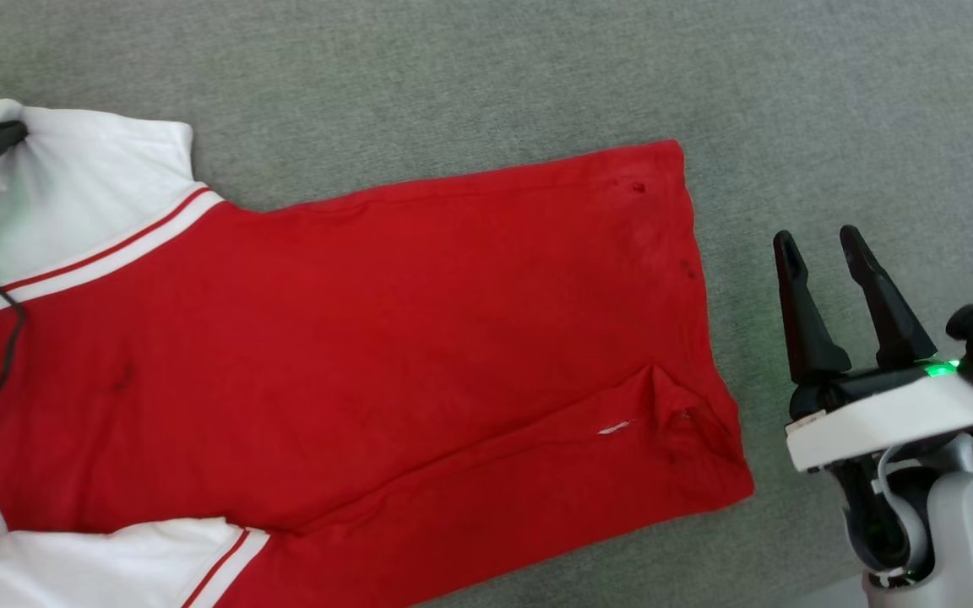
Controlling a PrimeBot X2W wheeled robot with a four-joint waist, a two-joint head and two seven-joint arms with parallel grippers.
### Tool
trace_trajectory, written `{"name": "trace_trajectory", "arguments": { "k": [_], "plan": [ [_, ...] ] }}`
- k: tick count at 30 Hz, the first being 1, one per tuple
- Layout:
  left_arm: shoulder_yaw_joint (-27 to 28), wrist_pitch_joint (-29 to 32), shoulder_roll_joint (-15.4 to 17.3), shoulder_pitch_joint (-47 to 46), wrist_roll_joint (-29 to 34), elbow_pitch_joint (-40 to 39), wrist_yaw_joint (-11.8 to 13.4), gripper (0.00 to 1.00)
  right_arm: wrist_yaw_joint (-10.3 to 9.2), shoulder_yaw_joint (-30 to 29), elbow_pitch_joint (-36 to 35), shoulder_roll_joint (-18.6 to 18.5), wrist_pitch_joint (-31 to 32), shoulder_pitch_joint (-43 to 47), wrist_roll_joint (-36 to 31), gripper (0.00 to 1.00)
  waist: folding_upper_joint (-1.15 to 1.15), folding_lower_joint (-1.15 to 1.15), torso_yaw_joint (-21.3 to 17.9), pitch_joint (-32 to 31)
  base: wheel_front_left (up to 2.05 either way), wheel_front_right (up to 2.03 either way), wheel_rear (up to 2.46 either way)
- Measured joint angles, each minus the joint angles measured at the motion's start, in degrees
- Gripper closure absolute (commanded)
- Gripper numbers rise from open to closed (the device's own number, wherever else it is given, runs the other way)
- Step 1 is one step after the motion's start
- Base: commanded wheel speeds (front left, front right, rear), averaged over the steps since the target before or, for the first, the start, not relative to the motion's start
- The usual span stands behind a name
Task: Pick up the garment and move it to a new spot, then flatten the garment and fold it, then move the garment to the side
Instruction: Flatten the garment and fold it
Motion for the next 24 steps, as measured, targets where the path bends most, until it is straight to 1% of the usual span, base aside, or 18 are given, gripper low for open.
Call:
{"name": "trace_trajectory", "arguments": {
  "k": [2,4,5,8,13,16,18,22,23,24],
  "plan": [
    [-0.1,-1.8,-1.0,0.1,0.5,0.1,0.0,1.00,0.00,-1.2,1.4,0.0,3.0,-0.9,1.3,0.00,0.00,0.00,0.8,-0.5,0.00,0.00,0.00],
    [-0.6,-2.8,-1.8,0.0,1.1,-0.1,-0.5,1.00,0.01,-2.8,3.4,0.0,7.5,-2.3,2.6,0.00,0.00,0.00,1.7,-1.0,0.00,0.00,0.00],
    [-1.2,-4.3,-3.4,-0.4,1.6,-0.9,-1.3,1.00,0.00,-5.4,6.7,0.0,16.0,-4.9,3.0,0.00,0.00,0.00,3.4,-1.7,0.00,0.00,0.00],
    [-1.5,-5.7,-4.1,-1.6,2.3,-2.3,-2.0,1.00,0.00,-6.4,9.0,0.1,24.2,-9.0,2.1,0.00,0.00,0.00,5.4,-2.1,0.00,0.00,0.00],
    [-3.2,-7.3,-4.8,-3.4,4.4,-5.9,-3.3,1.00,0.00,-7.5,11.2,0.0,33.9,-14.9,-0.6,0.00,0.00,0.00,8.8,-1.9,0.00,0.00,0.00],
    [-4.0,-8.3,-5.5,-3.9,5.0,-8.0,-3.8,1.00,0.00,-8.5,12.5,-0.2,38.2,-17.7,-2.0,0.00,0.00,0.00,10.6,-1.3,0.00,0.00,0.00],
    [-4.4,-8.8,-5.7,-3.9,5.3,-8.9,-4.0,1.00,0.02,-9.4,13.7,-0.4,42.1,-19.3,-3.9,0.00,0.00,0.00,11.6,-1.0,0.00,0.00,0.00],
    [-5.0,-9.8,-5.8,-3.9,5.5,-10.4,-4.4,1.00,0.01,-10.1,14.2,-0.8,48.9,-21.2,-5.0,0.00,0.00,0.00,13.1,-0.5,0.00,0.00,0.00],
    [-5.2,-10.1,-5.8,-3.8,5.7,-10.6,-4.5,1.00,0.01,-10.3,14.2,-0.9,50.2,-21.5,-5.2,0.20,0.00,0.00,13.3,-0.4,0.00,0.00,0.00],
    [-5.3,-10.2,-5.7,-3.6,5.7,-10.8,-4.5,1.00,0.01,-10.6,14.1,-0.9,51.0,-21.7,-5.3,0.72,0.00,0.00,13.5,-0.4,0.00,0.00,0.00]
  ]
}}
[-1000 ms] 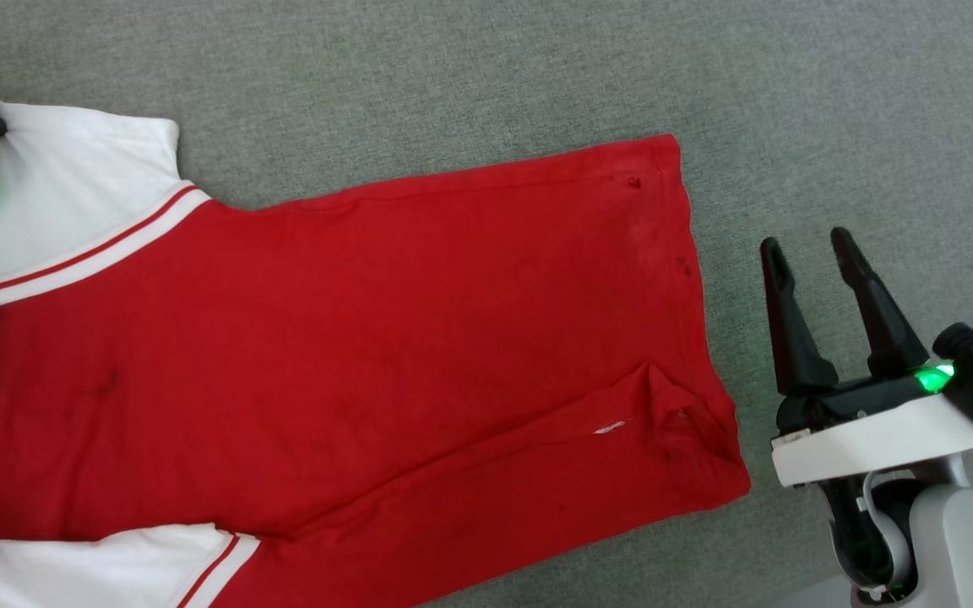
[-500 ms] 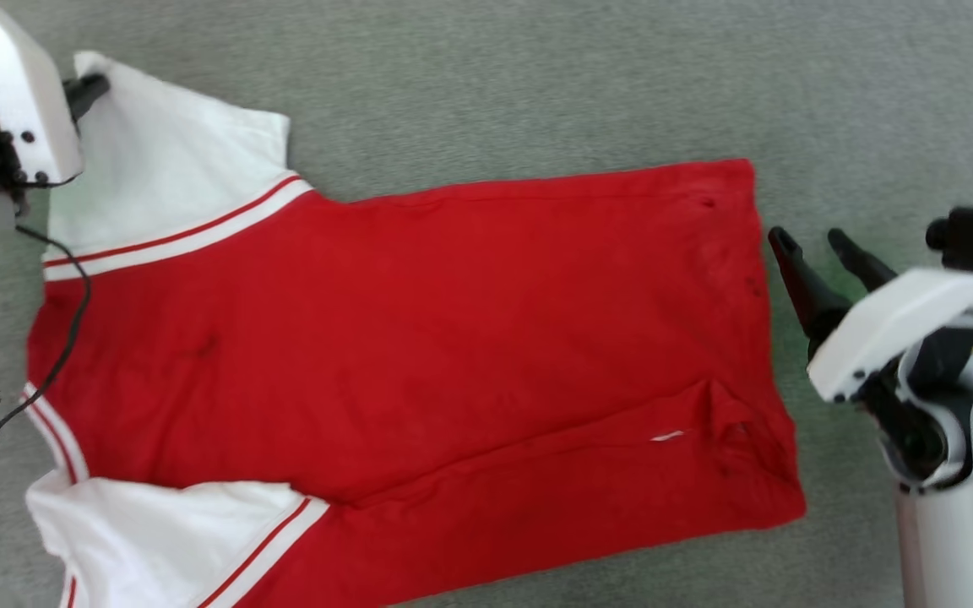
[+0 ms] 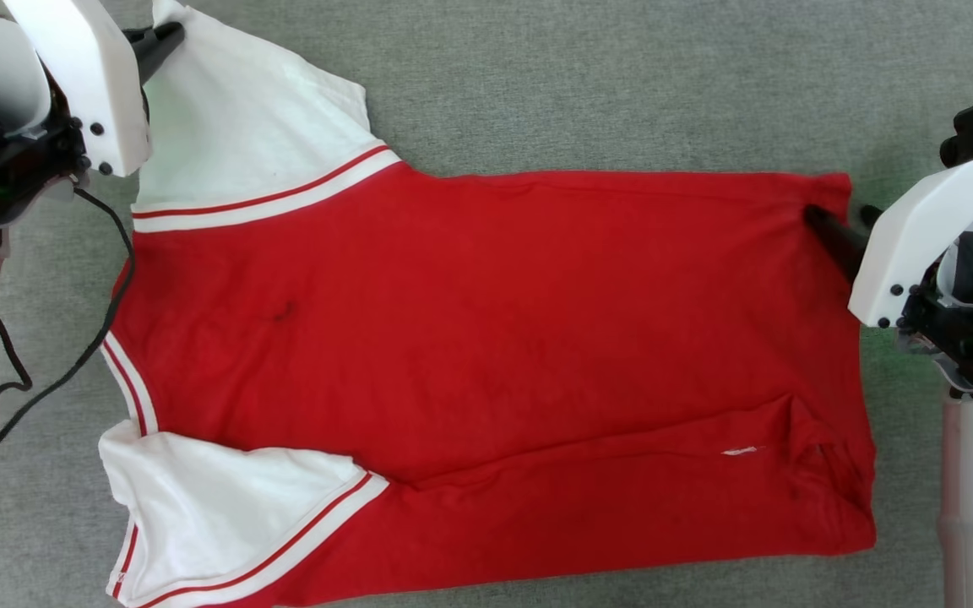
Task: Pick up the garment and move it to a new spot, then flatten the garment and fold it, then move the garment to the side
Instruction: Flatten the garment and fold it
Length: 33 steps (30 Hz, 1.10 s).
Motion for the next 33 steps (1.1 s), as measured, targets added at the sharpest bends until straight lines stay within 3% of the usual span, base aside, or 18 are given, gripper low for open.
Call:
{"name": "trace_trajectory", "arguments": {
  "k": [1,10,16,27,33],
  "plan": [
    [-0.1,-0.5,0.0,0.2,0.0,-0.1,0.0,1.00,-0.01,-0.2,-0.1,0.0,0.6,-0.1,-0.1,1.00,0.00,0.00,0.2,0.0,0.00,0.00,0.00],
    [0.6,-7.8,-0.2,4.6,0.3,-0.1,-0.1,1.00,-0.01,-0.2,-2.9,0.2,-0.6,1.5,-3.3,1.00,0.00,0.00,1.4,-3.2,0.00,0.00,0.00],
    [1.1,-14.2,0.1,12.7,0.1,-1.9,0.7,1.00,0.00,-1.4,-6.4,-0.6,-2.1,6.4,-3.5,1.00,0.00,0.00,2.4,-8.8,0.00,0.00,0.00],
    [0.9,-22.6,0.8,37.1,-2.0,-11.3,8.9,1.00,0.01,-7.4,-8.6,-0.1,-5.7,23.7,-0.6,1.00,0.00,-0.01,5.3,-21.7,0.00,0.00,0.00],
    [0.4,-23.7,-1.0,49.5,-6.5,-12.9,12.2,1.00,0.01,-9.9,-6.4,0.7,-9.4,31.6,1.7,1.00,0.00,-0.02,7.7,-26.7,0.00,0.00,0.00]
  ]
}}
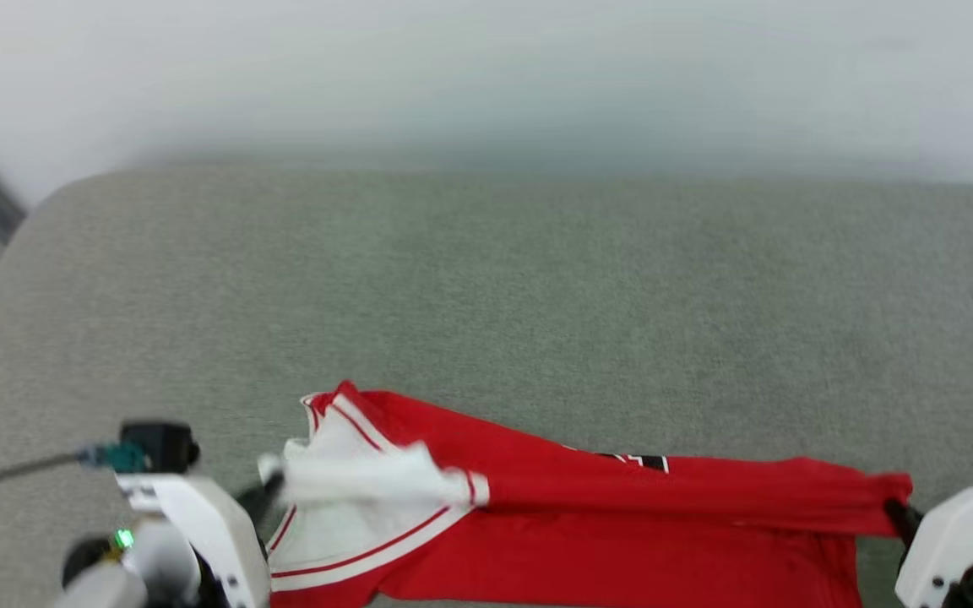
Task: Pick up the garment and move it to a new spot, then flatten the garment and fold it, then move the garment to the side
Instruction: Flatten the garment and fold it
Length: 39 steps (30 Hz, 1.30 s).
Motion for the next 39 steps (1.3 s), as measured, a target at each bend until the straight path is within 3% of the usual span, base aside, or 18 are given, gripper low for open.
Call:
{"name": "trace_trajectory", "arguments": {
  "k": [3,4,5,6,7,8,13,18,23,28,34,39],
  "plan": [
    [-1.2,-0.2,-2.0,3.7,-1.5,1.4,0.4,1.00,0.00,-0.3,2.1,0.2,-2.9,2.3,0.9,1.00,0.00,0.00,0.9,-1.4,0.00,0.00,0.00],
    [-1.2,-0.6,-2.8,4.5,-2.2,2.4,0.3,1.00,0.00,-0.1,2.9,0.2,-4.1,3.0,1.1,0.67,0.00,-0.01,1.0,-1.6,0.00,0.00,0.00],
    [-1.3,-0.7,-3.7,5.0,-2.9,3.4,-0.1,0.94,0.00,0.2,4.0,0.2,-5.2,3.4,1.9,0.35,0.00,0.00,1.0,-1.8,0.00,0.00,0.00],
    [-1.6,-1.0,-4.6,5.4,-3.3,4.4,-0.5,0.65,0.00,0.4,5.2,0.3,-6.4,3.8,2.9,0.00,0.00,0.00,1.0,-1.9,0.00,0.00,0.00],
    [-1.7,-1.6,-5.5,5.5,-3.2,5.3,-0.6,0.07,-0.01,0.8,6.0,0.3,-7.5,4.3,3.4,0.00,0.00,0.00,0.9,-1.9,0.00,0.00,0.00],
    [-1.5,-2.8,-6.4,5.5,-3.2,6.3,-0.5,0.00,-0.01,1.1,6.8,0.3,-8.7,4.9,3.9,0.00,0.00,0.00,0.9,-2.0,0.00,0.00,0.00],
    [-0.9,-8.2,-8.5,5.5,-2.0,8.1,-0.7,0.00,-0.02,2.9,7.4,0.3,-13.9,7.2,5.5,0.00,0.00,0.00,0.1,-2.7,0.00,0.00,0.00],
    [0.7,-16.0,-8.0,5.3,2.1,5.7,1.4,0.00,-0.02,3.2,0.1,0.3,-15.4,8.6,5.9,0.00,0.00,0.01,-0.9,-3.8,0.00,0.00,0.00],
    [1.1,-22.3,-6.7,4.1,8.3,0.3,5.3,0.00,-0.02,1.5,-7.4,0.3,-9.0,8.8,5.4,0.00,0.00,0.01,-1.4,-4.6,0.00,0.00,0.00],
    [2.2,-26.0,-6.6,3.8,13.4,-4.8,8.9,0.00,-0.02,-0.6,-10.1,0.1,1.3,8.1,3.8,0.00,0.00,0.01,-0.7,-4.9,0.00,0.00,0.00],
    [3.9,-27.2,-7.4,3.8,20.7,-11.3,12.5,0.00,-0.02,-1.6,-8.1,-0.9,7.8,7.3,1.5,0.00,0.00,0.02,2.0,-4.6,0.00,0.00,0.00],
    [5.1,-27.2,-8.0,4.2,24.7,-16.0,13.1,0.00,-0.02,-2.2,-3.0,-0.9,8.0,5.2,0.5,0.00,0.00,0.02,4.5,-2.7,0.00,0.00,0.00]
  ]
}}
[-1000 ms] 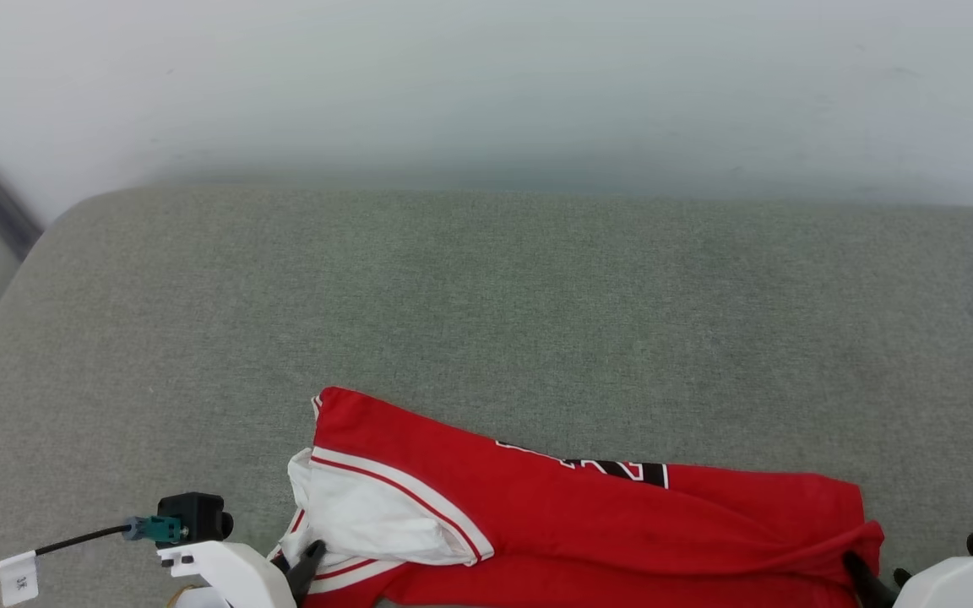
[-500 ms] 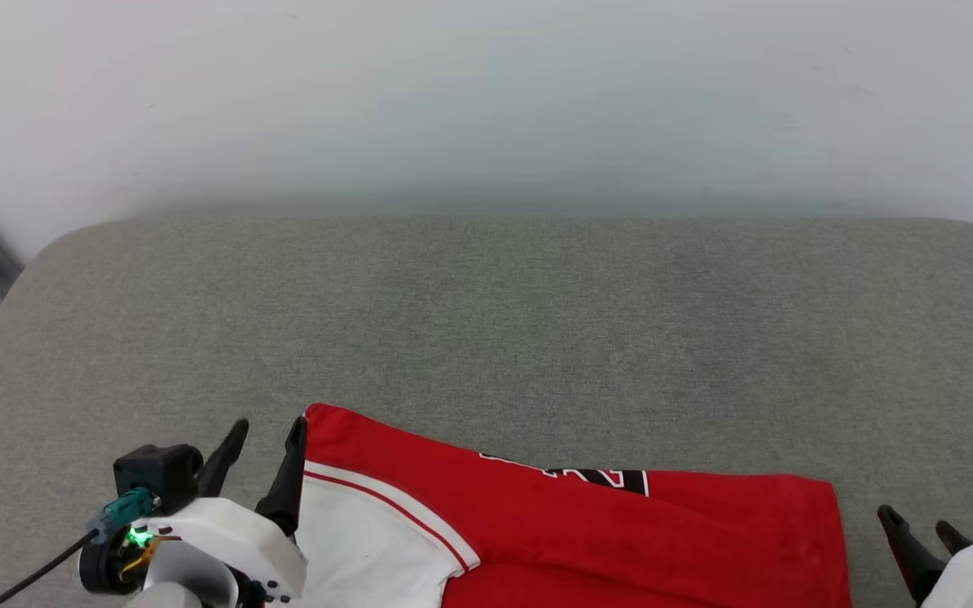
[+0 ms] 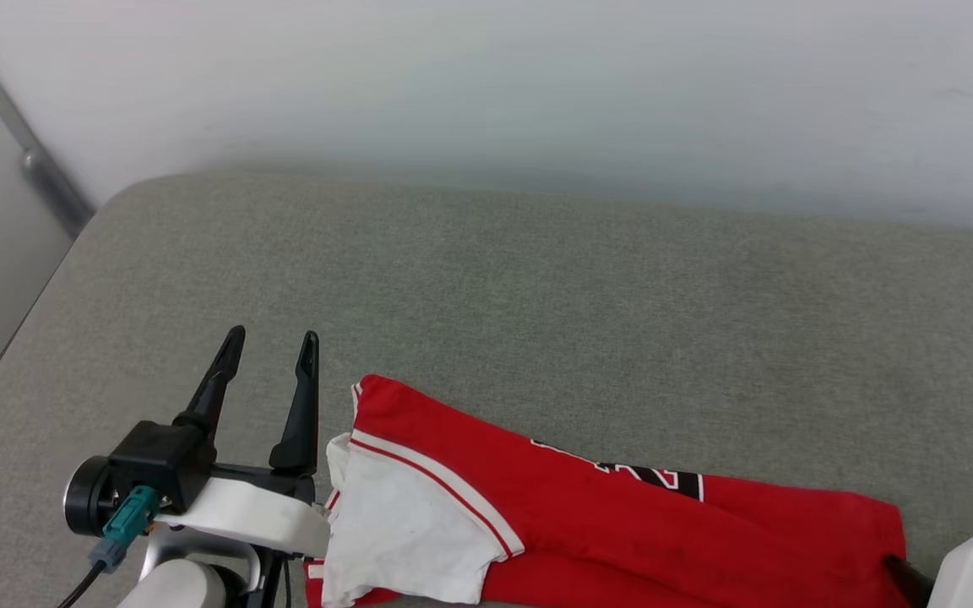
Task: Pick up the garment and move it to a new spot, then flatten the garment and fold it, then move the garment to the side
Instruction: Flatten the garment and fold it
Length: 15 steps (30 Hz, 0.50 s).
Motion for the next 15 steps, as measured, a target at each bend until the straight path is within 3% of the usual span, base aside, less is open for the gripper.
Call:
{"name": "trace_trajectory", "arguments": {
  "k": [10,11,12,15],
  "plan": [
    [0.3,0.0,0.7,1.3,2.7,-2.3,-0.7,0.00,-0.01,0.4,7.4,0.3,3.0,-2.6,0.0,0.00,0.00,0.00,3.6,3.7,0.00,0.00,0.00],
    [0.3,-0.1,0.7,1.5,2.7,-2.0,-0.7,0.00,-0.01,0.6,7.5,0.2,3.5,-2.7,0.1,0.41,0.00,0.00,3.6,3.7,0.00,0.00,0.00],
    [0.3,-0.1,0.7,1.6,2.7,-1.8,-0.7,0.00,-0.02,1.1,7.5,0.1,3.7,-2.7,0.1,1.00,0.00,0.00,3.6,3.6,0.00,0.00,0.00],
    [0.1,-0.1,0.7,2.1,2.7,-1.3,-0.6,0.00,-0.02,1.9,7.0,0.4,3.7,-2.8,0.6,1.00,0.00,0.00,3.3,3.1,0.00,0.00,0.00]
  ]
}}
